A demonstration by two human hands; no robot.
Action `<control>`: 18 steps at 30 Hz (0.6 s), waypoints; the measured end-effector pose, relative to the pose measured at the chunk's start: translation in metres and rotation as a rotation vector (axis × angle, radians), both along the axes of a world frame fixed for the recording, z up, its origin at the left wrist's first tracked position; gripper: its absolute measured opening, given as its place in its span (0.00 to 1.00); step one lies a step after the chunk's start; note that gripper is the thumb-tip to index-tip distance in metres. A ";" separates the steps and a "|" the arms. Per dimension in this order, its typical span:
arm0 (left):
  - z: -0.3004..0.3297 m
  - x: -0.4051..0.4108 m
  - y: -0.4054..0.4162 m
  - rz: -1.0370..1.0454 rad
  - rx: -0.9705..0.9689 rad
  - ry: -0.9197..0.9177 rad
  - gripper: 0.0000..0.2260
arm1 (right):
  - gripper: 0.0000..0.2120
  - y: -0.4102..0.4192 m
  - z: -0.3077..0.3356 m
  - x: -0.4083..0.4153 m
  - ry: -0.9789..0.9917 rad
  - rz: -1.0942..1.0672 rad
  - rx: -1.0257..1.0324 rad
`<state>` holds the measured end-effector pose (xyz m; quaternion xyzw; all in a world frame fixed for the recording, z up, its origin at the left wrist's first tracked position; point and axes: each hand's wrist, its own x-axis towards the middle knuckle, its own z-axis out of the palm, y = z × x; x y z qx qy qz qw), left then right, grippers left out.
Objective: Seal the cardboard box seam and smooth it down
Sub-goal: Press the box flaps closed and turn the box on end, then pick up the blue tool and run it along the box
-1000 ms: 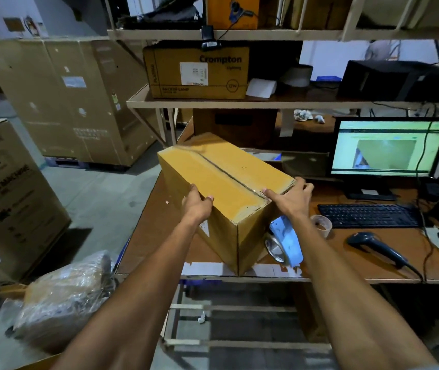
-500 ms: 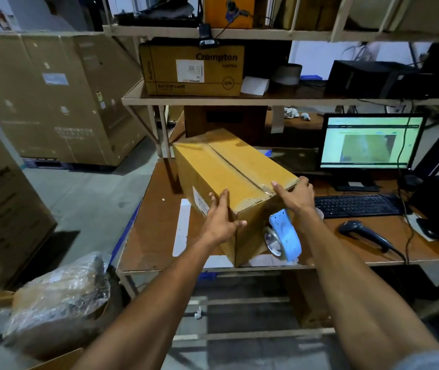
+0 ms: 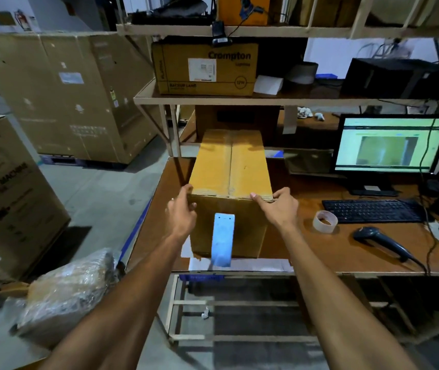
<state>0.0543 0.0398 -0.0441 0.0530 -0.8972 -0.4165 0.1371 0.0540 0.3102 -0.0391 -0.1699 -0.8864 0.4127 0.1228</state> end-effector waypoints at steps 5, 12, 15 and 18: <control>0.005 -0.001 -0.013 0.031 -0.084 0.033 0.26 | 0.36 -0.037 0.009 0.003 0.160 -0.010 0.132; -0.019 0.027 0.024 0.070 -0.185 0.168 0.29 | 0.25 -0.063 0.017 -0.019 0.296 0.341 0.576; -0.040 0.046 0.041 -0.001 -0.338 0.183 0.35 | 0.26 -0.068 0.023 -0.030 0.186 0.523 0.658; -0.057 0.055 0.050 -0.048 -0.419 0.136 0.37 | 0.27 -0.067 0.025 -0.039 0.074 0.613 0.685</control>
